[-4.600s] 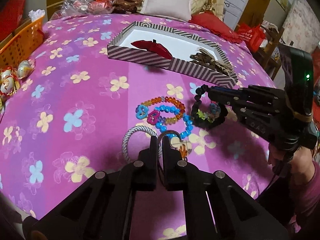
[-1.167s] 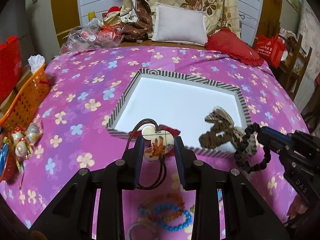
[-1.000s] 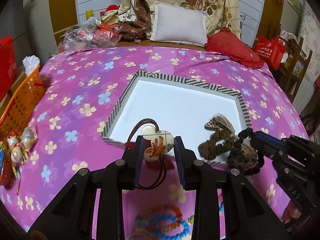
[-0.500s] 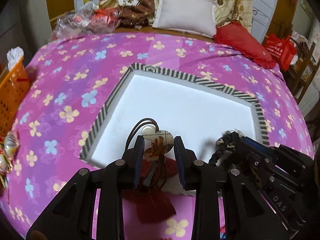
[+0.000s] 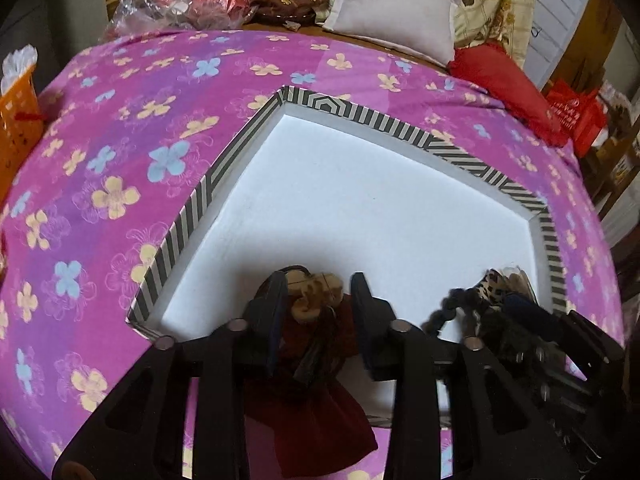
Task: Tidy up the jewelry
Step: 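Open the left tool to drop the charm hair tie while the right tool releases the scrunchie, then withdraw both tools from the tray toward the remaining bracelets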
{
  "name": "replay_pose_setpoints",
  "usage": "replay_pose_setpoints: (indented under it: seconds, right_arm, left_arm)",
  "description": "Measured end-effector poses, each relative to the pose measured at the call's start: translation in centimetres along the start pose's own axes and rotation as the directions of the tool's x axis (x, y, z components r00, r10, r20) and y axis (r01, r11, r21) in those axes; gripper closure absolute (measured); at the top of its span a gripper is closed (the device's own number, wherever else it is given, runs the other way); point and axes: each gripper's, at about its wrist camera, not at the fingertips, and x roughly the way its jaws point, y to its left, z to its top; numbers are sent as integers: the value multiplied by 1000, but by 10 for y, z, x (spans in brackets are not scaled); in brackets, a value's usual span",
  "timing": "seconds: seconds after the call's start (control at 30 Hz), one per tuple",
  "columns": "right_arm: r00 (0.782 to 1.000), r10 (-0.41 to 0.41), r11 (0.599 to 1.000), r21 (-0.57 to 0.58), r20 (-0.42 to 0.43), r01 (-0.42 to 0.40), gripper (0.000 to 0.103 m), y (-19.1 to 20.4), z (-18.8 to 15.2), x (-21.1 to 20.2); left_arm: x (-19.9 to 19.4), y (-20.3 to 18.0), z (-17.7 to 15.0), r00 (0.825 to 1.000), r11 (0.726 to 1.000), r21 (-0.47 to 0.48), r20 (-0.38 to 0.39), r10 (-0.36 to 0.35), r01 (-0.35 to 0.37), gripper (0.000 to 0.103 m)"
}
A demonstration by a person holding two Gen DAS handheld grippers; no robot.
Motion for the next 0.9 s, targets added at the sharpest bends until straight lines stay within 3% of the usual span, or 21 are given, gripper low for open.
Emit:
replay_pose_setpoints:
  seconds: [0.07,0.1,0.27,0.4,0.53,0.9]
  right_arm:
    - [1000,2,1000,3,17,-2,56,1,-2,-8]
    - [1000,4,1000,2,18,-4,56,1,-2,-11]
    - [999,18,1000,1,34,-18,56,6,-12,-34]
    - [998,22,1000,-22,54,-21,55,16,-27,-60]
    - [997,32,999,-23,64,-30,40,24,-45,-81]
    - [998,27,999,-41,49,-25,39,44,-93,-118]
  left_arm:
    - [-6,4,0,1000,999,-26,12,-20,21,44]
    - [-10,6,0,999,999,-38,19,-29,30,43]
    - [-32,10,-7,999,999,-35,35,-35,36,43]
    - [-56,8,-24,998,1000,9,63,5,-6,43]
    - [-78,7,-50,995,998,45,89,43,-47,43]
    - [-112,5,-119,989,991,84,112,99,-109,43]
